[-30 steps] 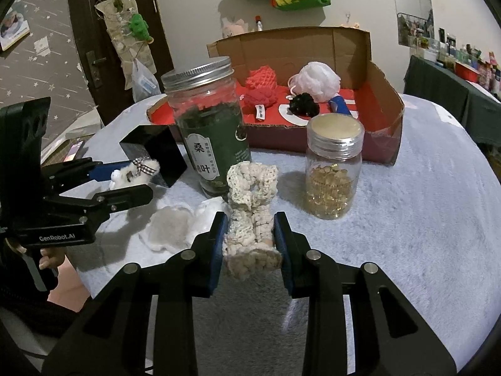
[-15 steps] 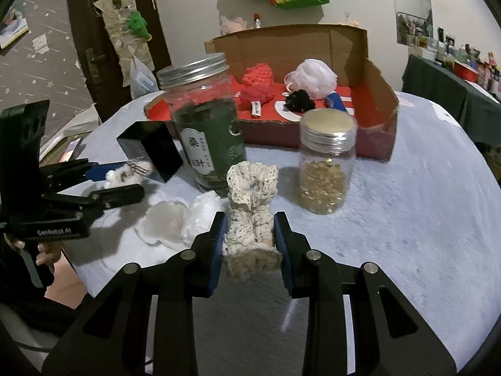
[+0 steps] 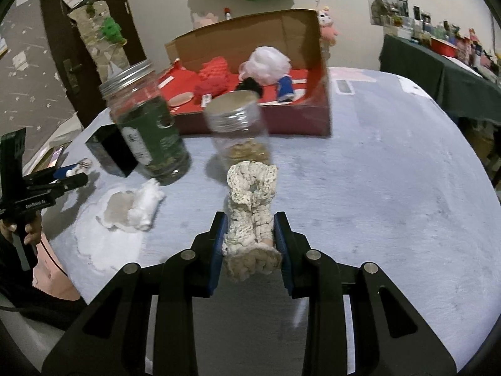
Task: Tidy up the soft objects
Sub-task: 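Lift and carry the bunny clip and beige scrunchie with both tools toward the box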
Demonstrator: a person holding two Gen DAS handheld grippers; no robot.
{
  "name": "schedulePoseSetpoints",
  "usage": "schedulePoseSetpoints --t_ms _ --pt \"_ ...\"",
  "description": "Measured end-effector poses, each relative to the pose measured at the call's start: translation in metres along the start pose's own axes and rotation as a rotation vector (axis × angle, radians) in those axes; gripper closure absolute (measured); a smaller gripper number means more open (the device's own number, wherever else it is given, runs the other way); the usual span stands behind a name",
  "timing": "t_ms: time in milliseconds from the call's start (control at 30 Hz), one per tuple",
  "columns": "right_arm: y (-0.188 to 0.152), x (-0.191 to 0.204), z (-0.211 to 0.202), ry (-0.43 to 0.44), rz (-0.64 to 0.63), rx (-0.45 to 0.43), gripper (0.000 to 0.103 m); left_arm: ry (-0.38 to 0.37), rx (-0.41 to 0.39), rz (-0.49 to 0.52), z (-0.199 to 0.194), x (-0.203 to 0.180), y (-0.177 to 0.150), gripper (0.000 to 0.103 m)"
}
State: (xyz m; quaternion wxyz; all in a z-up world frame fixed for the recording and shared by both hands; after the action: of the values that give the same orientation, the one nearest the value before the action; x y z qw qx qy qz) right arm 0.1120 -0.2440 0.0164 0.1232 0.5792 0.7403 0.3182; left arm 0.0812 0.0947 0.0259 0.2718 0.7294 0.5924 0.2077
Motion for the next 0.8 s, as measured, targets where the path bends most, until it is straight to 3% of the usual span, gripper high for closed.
schedulePoseSetpoints --t_ms 600,800 --pt "0.039 -0.019 0.01 -0.09 -0.196 0.015 0.074 -0.01 -0.037 0.146 0.018 0.028 0.038 0.045" --pt "0.061 -0.018 0.006 -0.072 -0.244 0.004 0.074 -0.015 -0.057 0.194 0.011 0.03 0.06 0.045"
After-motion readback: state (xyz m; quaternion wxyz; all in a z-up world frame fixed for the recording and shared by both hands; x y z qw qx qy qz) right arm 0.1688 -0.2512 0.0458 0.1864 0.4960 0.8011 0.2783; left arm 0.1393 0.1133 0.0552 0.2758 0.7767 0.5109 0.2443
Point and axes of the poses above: each gripper's, at about its wrist camera, not at the fingertips, and z roughly the way its jaws point, x to its left, y to its top, the point moved 2 cm from there along z, roughly the way its jaws point, and after that the axes turned 7 degrees about x, right-handed, at the moved point
